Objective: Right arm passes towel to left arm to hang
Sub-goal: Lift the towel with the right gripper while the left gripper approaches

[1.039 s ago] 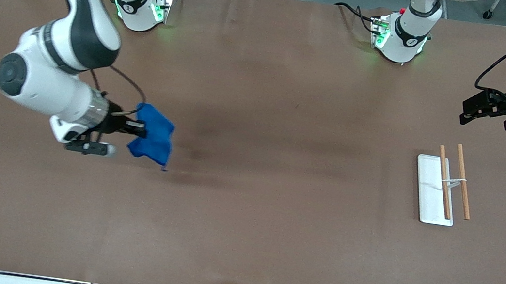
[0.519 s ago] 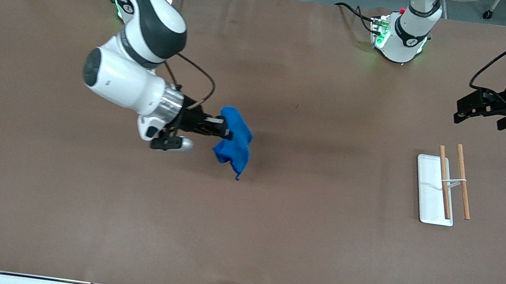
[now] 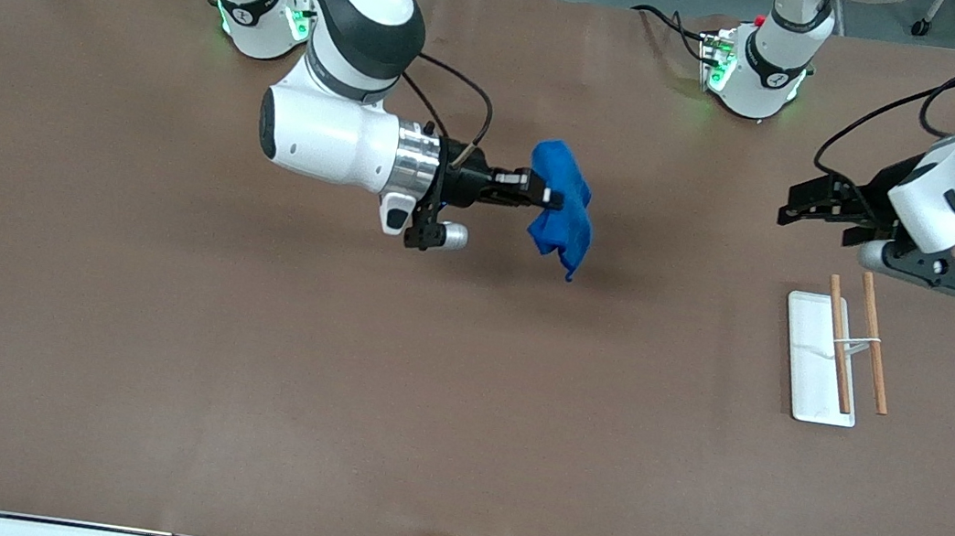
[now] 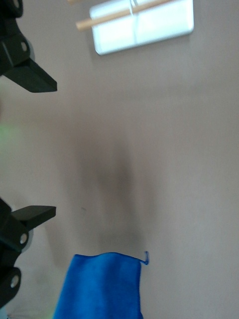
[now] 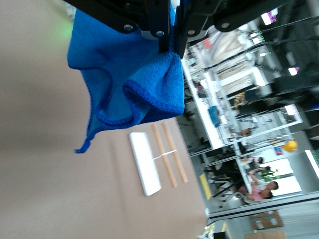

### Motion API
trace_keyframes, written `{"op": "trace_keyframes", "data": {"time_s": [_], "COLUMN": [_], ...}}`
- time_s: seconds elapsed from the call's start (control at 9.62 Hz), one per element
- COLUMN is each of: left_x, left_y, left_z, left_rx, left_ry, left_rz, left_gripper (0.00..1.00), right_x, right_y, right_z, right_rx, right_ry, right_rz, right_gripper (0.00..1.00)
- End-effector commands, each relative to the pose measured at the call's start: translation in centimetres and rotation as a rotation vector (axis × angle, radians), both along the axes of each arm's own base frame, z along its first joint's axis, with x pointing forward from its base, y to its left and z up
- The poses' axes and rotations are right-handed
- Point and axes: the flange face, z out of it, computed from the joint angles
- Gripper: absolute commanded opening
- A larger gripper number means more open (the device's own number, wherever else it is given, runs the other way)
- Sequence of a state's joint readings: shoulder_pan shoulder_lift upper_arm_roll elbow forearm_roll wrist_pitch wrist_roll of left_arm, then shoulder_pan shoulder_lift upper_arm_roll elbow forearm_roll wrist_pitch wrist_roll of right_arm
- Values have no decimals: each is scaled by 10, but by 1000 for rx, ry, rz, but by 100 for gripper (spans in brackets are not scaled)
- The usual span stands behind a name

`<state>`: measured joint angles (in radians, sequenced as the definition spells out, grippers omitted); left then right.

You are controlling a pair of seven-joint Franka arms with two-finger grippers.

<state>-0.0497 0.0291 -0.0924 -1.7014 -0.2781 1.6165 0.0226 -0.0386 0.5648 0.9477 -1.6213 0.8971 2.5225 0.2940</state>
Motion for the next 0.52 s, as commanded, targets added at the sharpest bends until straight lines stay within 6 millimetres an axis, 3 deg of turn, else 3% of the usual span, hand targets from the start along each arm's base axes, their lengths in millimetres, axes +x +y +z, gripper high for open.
{"op": "trace_keyframes", "data": {"time_s": [0.0,0.21,0.31,0.42], "left_x": [-9,-18,-25,-34], "left_y": [-5,-15,-4,-15], "left_z": [-42,-90,-111,-128], "left_rx": [-64,-352,-423,-497], "left_ry": [59,89,117,157], "left_rz": [-21,-131,-113,-93], "left_gripper": [100,100,100,100], "right_x": [3,-10,-14,-13], "right_y": [9,20,24,24], "right_z": [19,17,14,3], "right_rx": [148,272,349,420], "right_ry": [79,93,73,57], "right_rz": [-33,-35,-45,-61], "right_gripper": [1,1,1,1]}}
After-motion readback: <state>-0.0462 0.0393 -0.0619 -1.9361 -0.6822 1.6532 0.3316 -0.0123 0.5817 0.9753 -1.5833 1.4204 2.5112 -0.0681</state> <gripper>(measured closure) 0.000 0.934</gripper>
